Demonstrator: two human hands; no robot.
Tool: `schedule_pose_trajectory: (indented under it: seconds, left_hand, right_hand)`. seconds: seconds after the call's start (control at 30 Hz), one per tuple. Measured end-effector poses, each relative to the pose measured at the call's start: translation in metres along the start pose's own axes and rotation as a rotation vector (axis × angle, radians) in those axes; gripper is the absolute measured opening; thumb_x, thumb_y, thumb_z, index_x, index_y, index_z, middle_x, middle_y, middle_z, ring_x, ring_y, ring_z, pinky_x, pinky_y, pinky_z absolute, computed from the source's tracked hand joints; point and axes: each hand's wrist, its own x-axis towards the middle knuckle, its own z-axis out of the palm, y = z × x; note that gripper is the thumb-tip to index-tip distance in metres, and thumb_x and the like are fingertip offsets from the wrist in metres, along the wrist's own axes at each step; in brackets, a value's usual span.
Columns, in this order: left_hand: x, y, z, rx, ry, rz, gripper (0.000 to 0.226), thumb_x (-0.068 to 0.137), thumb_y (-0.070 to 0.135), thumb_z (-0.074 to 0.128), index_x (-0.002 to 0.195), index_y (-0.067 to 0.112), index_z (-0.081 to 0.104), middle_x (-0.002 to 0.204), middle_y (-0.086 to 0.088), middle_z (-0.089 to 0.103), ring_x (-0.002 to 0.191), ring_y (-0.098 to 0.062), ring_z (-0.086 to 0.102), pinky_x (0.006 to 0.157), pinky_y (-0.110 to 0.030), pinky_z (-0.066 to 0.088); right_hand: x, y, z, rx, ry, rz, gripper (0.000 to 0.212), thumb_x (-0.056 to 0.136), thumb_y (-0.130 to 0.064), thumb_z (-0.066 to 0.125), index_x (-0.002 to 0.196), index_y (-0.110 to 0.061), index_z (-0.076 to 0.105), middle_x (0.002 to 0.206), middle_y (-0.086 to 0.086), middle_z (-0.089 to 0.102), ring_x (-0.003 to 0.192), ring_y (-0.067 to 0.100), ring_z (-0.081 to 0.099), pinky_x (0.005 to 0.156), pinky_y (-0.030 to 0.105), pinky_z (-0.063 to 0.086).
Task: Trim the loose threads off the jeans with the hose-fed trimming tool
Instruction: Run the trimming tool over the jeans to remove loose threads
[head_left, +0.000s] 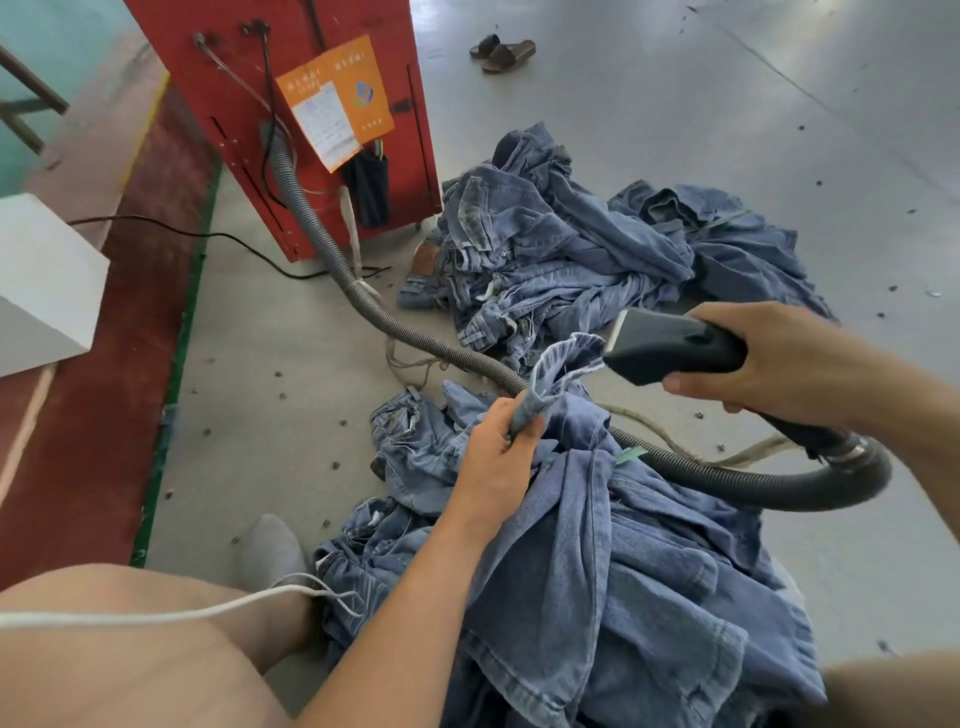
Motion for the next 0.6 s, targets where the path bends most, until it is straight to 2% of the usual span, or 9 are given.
schedule_pose_trajectory:
  seconds: [0.03,0.1,0.2,0.3,0.37,0.47,0.53,0.6]
  left_hand:
    - [-0.001,0.001,0.000,0.003,-0.011,0.011,0.019,0.108,0.024,0.053,0.090,0.022,0.061,0.076,0.006,0.048,0.065,-0.004,0.039,0.064,-0.019,0.039]
    - [-0.003,0.002,0.002,0.015,-0.033,0.058,0.027,0.107,0.015,0.053,0.098,0.038,0.065,0.082,0.007,0.049,0.068,0.000,0.043,0.068,-0.015,0.041]
    - [-0.003,0.005,0.003,0.055,-0.092,0.098,0.029,0.104,-0.003,0.050,0.116,0.016,0.069,0.095,-0.005,0.053,0.077,0.001,0.048,0.078,-0.012,0.042]
    - [-0.004,0.006,0.004,0.095,-0.102,0.148,0.049,0.095,-0.015,0.053,0.102,0.032,0.066,0.102,-0.016,0.059,0.085,0.004,0.054,0.080,-0.010,0.043]
    - [-0.004,0.005,0.004,0.071,-0.074,0.153,0.055,0.094,-0.015,0.055,0.105,0.038,0.064,0.106,-0.018,0.062,0.090,0.005,0.057,0.083,-0.013,0.045]
    - [-0.002,-0.001,0.001,0.012,-0.064,0.080,0.050,0.101,-0.008,0.048,0.129,0.027,0.067,0.111,-0.019,0.062,0.097,-0.006,0.059,0.093,-0.023,0.047]
    - [-0.003,-0.003,-0.002,-0.031,-0.054,0.051,0.052,0.105,-0.001,0.047,0.141,0.034,0.060,0.120,-0.008,0.066,0.111,-0.004,0.061,0.102,-0.019,0.046]
    - [-0.005,-0.003,-0.005,-0.054,-0.054,0.050,0.052,0.107,0.003,0.047,0.142,0.041,0.057,0.127,0.003,0.068,0.123,-0.003,0.060,0.109,-0.019,0.043]
  right_hand:
    - [0.001,0.000,0.003,-0.044,-0.018,-0.011,0.029,0.079,-0.056,0.076,0.094,-0.037,0.061,0.075,-0.026,0.068,0.059,0.000,0.066,0.061,0.028,0.046]
    - [0.001,-0.003,0.012,-0.111,-0.070,-0.056,0.028,0.080,-0.054,0.078,0.091,-0.035,0.061,0.076,-0.020,0.067,0.067,-0.003,0.063,0.061,0.026,0.044]
    - [-0.001,-0.017,0.024,-0.160,-0.174,-0.161,0.026,0.081,-0.051,0.080,0.094,-0.039,0.060,0.077,-0.018,0.065,0.079,-0.004,0.058,0.063,0.022,0.041]
    - [-0.007,-0.033,0.032,-0.132,-0.250,-0.265,0.028,0.082,-0.052,0.079,0.102,-0.046,0.059,0.089,-0.026,0.065,0.084,-0.004,0.059,0.066,0.017,0.044]
    - [-0.008,-0.038,0.029,-0.085,-0.227,-0.320,0.030,0.081,-0.053,0.078,0.105,-0.048,0.059,0.093,-0.029,0.065,0.086,-0.005,0.061,0.066,0.016,0.044]
    - [-0.003,-0.027,0.012,-0.046,-0.132,-0.259,0.028,0.081,-0.051,0.079,0.101,-0.051,0.059,0.091,-0.035,0.065,0.082,-0.009,0.062,0.063,0.014,0.040]
    - [0.001,-0.013,0.003,-0.060,-0.117,-0.170,0.026,0.082,-0.047,0.081,0.096,-0.050,0.059,0.087,-0.036,0.065,0.075,-0.007,0.064,0.062,0.017,0.040]
    - [0.004,-0.003,0.006,-0.100,-0.153,-0.119,0.024,0.082,-0.044,0.083,0.094,-0.043,0.062,0.085,-0.036,0.064,0.073,-0.008,0.063,0.062,0.020,0.039]
